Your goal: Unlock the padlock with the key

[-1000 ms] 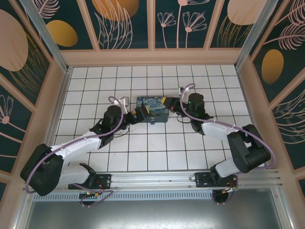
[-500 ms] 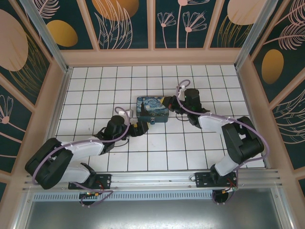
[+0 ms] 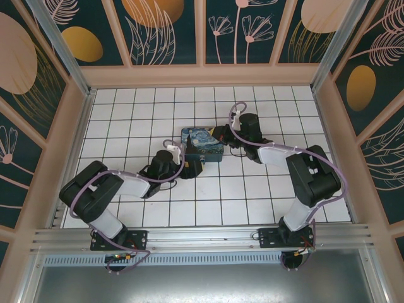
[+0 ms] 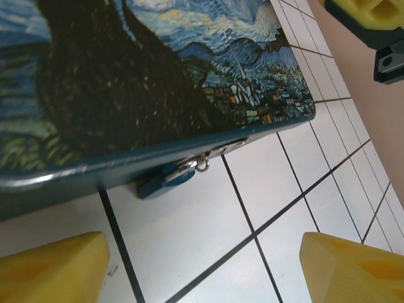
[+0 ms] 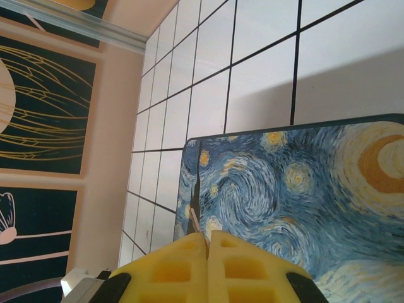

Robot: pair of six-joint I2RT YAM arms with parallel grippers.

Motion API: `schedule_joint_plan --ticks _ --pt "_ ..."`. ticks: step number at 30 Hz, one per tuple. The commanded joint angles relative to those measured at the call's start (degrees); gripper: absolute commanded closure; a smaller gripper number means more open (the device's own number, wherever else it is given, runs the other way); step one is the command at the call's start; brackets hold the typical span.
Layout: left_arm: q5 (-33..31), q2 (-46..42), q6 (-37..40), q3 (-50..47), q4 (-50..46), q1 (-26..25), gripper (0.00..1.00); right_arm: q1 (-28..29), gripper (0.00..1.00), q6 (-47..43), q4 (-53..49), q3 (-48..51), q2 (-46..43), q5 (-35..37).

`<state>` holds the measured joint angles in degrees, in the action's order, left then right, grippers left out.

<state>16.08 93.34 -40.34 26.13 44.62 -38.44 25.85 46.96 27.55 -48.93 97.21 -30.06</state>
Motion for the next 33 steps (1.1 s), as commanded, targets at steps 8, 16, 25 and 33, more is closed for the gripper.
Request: schedule_joint_plan --ticks 8,16,25,33 --pt "0.0 5.9 4.3 1.9 8.5 -0.6 0.22 -0.5 1.00 0.5 3.8 0.8 3.0 -0.7" --pt "-1.5 9.9 7.9 4.7 6.5 -1.6 0.19 -0.6 1.00 1.1 5.6 1.7 5.0 -0.8" --pt "-8.7 11.8 13.3 5.3 5.3 -2.5 0.18 -0.7 1.00 1.9 6.8 2.3 5.5 -0.9" --pt "-11.5 15.1 15.6 5.5 7.4 -3.0 0.18 -0.7 1.00 2.1 7.1 2.5 5.9 -1.0"
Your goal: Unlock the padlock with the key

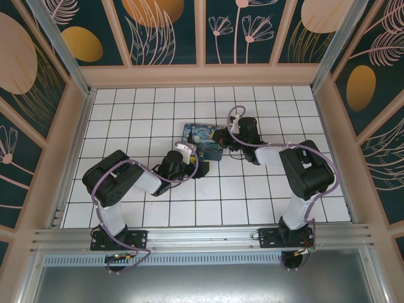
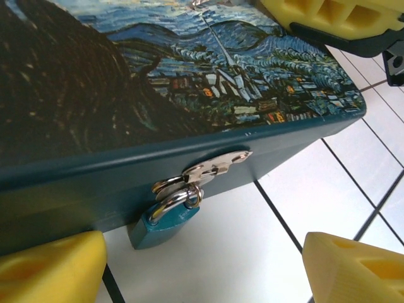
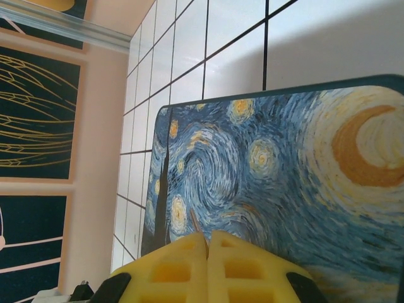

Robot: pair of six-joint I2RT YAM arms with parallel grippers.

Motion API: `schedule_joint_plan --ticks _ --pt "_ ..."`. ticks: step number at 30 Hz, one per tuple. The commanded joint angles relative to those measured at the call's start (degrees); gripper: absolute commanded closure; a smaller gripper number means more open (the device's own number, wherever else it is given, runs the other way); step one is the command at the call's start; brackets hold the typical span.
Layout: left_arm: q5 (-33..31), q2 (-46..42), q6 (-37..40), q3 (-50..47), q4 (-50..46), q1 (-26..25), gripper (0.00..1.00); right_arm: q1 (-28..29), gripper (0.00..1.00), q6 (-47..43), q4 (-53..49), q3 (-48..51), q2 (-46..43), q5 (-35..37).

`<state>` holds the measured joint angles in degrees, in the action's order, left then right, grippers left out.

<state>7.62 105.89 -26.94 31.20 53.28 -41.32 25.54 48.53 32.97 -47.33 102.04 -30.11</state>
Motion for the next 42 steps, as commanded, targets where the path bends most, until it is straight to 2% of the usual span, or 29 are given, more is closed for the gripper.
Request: schedule_joint_plan --ticks 1,6,17,42 --pt "-3.0 3.1 2.5 0.6 -1.1 -0.3 0.18 -0.4 1.00 0.4 1.7 1.0 1.0 -0.9" --pt "-0.4 5.3 2.4 2.1 -0.1 -1.0 0.19 -0.4 1.00 -0.1 1.3 0.6 1.6 -1.2" --pt "9.6 6.2 -0.7 4.3 2.5 -1.1 0.19 -0.7 1.00 -0.6 0.6 0.1 2.7 -1.5" --pt "4.8 9.3 -13.6 3.4 11.2 -1.0 0.15 -0.7 1.00 -0.8 0.8 1.5 1.2 -1.7"
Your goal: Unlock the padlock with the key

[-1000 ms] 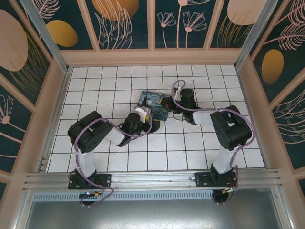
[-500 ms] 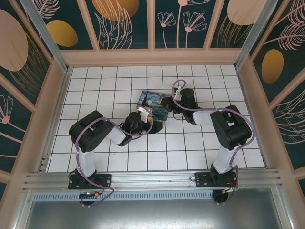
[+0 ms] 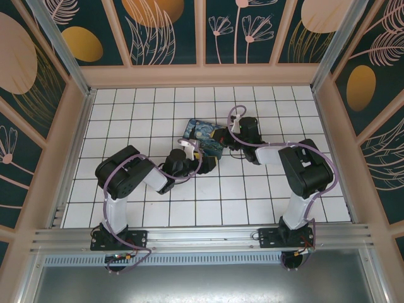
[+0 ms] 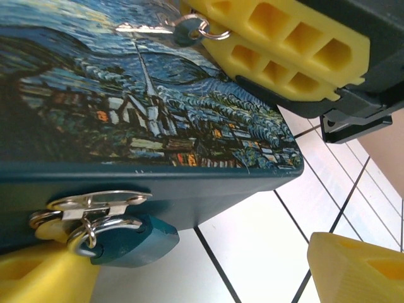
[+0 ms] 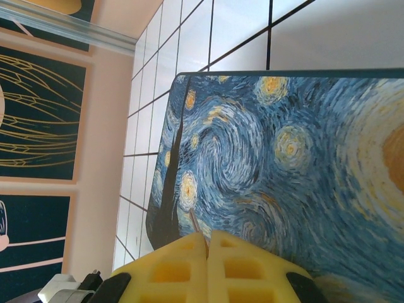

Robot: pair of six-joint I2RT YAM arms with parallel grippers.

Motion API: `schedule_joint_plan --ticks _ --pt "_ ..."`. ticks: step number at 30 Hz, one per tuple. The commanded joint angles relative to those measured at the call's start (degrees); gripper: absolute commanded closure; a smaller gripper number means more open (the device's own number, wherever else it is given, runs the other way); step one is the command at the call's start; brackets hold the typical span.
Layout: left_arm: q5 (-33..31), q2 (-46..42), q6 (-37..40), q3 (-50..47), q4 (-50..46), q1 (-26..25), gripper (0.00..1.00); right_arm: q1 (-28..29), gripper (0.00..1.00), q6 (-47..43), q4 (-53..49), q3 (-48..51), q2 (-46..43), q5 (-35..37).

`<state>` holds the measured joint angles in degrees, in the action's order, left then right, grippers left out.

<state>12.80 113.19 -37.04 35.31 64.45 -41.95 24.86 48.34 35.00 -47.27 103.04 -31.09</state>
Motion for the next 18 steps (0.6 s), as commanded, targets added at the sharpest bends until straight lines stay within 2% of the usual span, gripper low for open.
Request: schedule_joint_plan --ticks 1,18 --pt "-0.7 1.9 -3.6 -1.0 0.4 -0.4 0.15 0.0 1.00 -0.5 -1.1 1.4 0.2 -0.7" --pt "0.3 0.2 -7.4 -4.5 9.6 -0.4 0.16 0.0 1.00 0.3 0.1 1.3 1.7 -1.0"
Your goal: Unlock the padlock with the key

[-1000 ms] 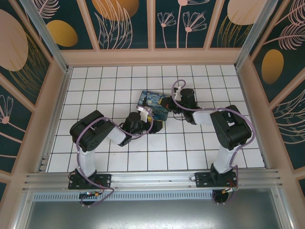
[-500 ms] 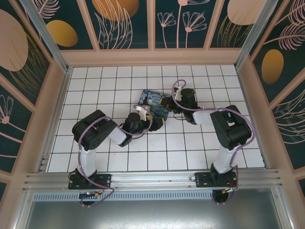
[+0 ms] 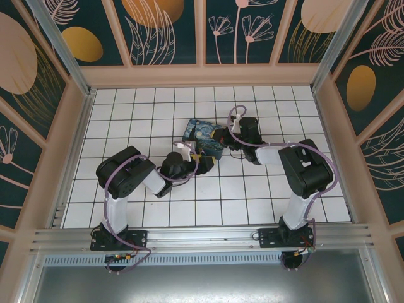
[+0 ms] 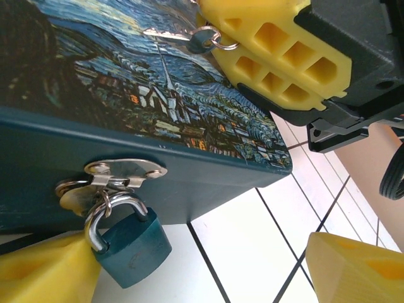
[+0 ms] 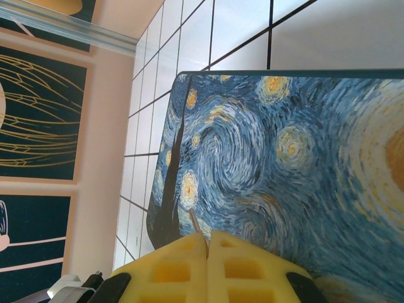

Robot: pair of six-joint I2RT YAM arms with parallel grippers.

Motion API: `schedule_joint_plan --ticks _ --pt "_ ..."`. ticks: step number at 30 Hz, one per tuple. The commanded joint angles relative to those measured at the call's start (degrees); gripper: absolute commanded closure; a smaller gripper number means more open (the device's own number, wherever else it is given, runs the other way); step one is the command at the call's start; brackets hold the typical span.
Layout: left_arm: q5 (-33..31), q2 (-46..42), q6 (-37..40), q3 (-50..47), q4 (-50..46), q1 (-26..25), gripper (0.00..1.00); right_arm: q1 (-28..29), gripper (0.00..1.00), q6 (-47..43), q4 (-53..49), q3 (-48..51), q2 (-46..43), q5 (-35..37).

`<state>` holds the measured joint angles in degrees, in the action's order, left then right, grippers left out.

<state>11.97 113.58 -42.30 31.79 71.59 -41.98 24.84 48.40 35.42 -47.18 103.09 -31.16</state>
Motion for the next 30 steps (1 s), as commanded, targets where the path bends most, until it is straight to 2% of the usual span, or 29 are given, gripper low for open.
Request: schedule_joint_plan --ticks 1,15,24,30 --pt "1.4 -0.3 -2.4 -1.1 2.8 -0.4 0.16 0.0 1.00 0.3 -0.3 1.2 1.7 -0.9" --pt "2.6 5.1 -8.9 -1.8 11.8 -0.4 0.18 0.1 1.00 0.8 0.7 1.4 2.5 -1.2" --pt "0.4 4.7 -10.4 -2.9 13.3 -0.4 0.20 0.1 1.00 1.0 1.1 1.5 2.8 -1.3" --pt "-2.6 5.7 -11.5 -1.8 10.6 -0.4 0.23 0.2 1.00 1.0 1.5 1.9 3.1 -1.4"
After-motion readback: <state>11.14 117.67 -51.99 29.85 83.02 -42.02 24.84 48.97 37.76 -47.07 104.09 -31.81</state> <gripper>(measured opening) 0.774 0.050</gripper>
